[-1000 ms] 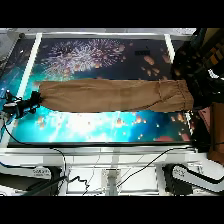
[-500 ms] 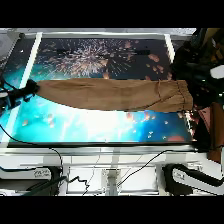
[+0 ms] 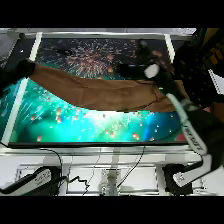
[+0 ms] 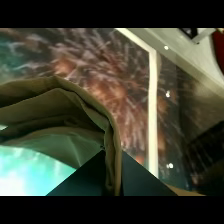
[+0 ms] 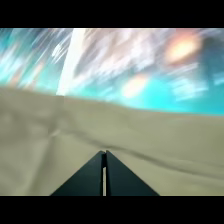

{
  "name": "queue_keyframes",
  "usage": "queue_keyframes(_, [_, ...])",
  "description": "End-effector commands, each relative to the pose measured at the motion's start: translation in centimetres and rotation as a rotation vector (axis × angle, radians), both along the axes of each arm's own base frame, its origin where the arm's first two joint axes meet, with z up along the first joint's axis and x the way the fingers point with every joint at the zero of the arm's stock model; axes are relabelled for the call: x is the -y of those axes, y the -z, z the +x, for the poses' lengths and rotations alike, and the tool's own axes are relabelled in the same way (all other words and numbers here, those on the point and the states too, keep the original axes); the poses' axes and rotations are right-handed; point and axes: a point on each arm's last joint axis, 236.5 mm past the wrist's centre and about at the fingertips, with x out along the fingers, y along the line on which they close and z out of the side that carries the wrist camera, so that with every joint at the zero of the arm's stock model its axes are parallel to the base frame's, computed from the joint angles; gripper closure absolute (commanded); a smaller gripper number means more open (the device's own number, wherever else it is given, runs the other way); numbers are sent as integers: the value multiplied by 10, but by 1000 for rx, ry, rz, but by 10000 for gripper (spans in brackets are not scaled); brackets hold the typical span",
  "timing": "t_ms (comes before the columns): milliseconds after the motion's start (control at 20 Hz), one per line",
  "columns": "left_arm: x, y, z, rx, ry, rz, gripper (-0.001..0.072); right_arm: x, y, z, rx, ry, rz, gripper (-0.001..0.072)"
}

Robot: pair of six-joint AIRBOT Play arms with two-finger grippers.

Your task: Fold the clothes and pants, and hang the long-sleeved shirts on hangers.

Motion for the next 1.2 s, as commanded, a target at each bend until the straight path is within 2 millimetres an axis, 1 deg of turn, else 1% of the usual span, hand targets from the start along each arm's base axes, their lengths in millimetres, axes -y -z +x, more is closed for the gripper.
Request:
queue_keyframes(0, [36,-35,-11,72,69,29,696,-98,50,-35,-131,-169,-1,676])
queue_keyframes(50, [44,-40,-13,83,85,31,696,-118,62,-49,-160,-217,-12,676])
queue_keyframes(150, [57,-45,-15,94,110,33,696,-156,87,-83,-215,-321,-42,676])
queue_keyframes(300, [76,-44,-16,94,150,30,696,-197,111,-120,-256,-389,-55,676])
queue_keyframes(400, [90,-45,-15,102,169,31,696,-210,119,-135,-271,-410,-58,676])
queue_keyframes(500, [103,-49,-13,119,178,34,696,-217,118,-142,-267,-419,-53,676])
queue_keyframes(600, [118,-50,-11,134,187,37,696,-217,118,-144,-274,-424,-56,676])
queue_keyframes(650, [125,-49,-8,140,187,38,695,-210,121,-141,-278,-426,-79,675])
queue_keyframes(700, [131,-48,-6,144,189,38,696,-197,125,-137,-288,-429,-114,675])
queue_keyframes(750, [140,-45,-4,144,195,38,695,-177,130,-131,-305,-430,-163,674])
queue_keyframes(800, [150,-40,-2,139,208,37,696,-150,132,-122,-331,-425,-219,674])
queue_keyframes(850, [164,-32,0,128,226,37,696,-119,129,-110,-351,-408,-269,674])
queue_keyframes(900, [180,-22,2,114,246,36,696,-89,122,-95,-358,-379,-302,674])
queue_keyframes(950, [199,-8,3,95,271,38,696,-55,109,-76,-360,-331,-317,674])
queue_keyframes(1000, [219,7,5,76,293,40,696,-24,92,-59,-356,-279,-312,674])
queue_keyframes(1050, [241,22,5,56,307,28,696,10,71,-43,-347,-220,-293,674])
queue_keyframes(1150, [283,46,4,15,302,-45,696,74,26,-21,-316,-111,-265,673])
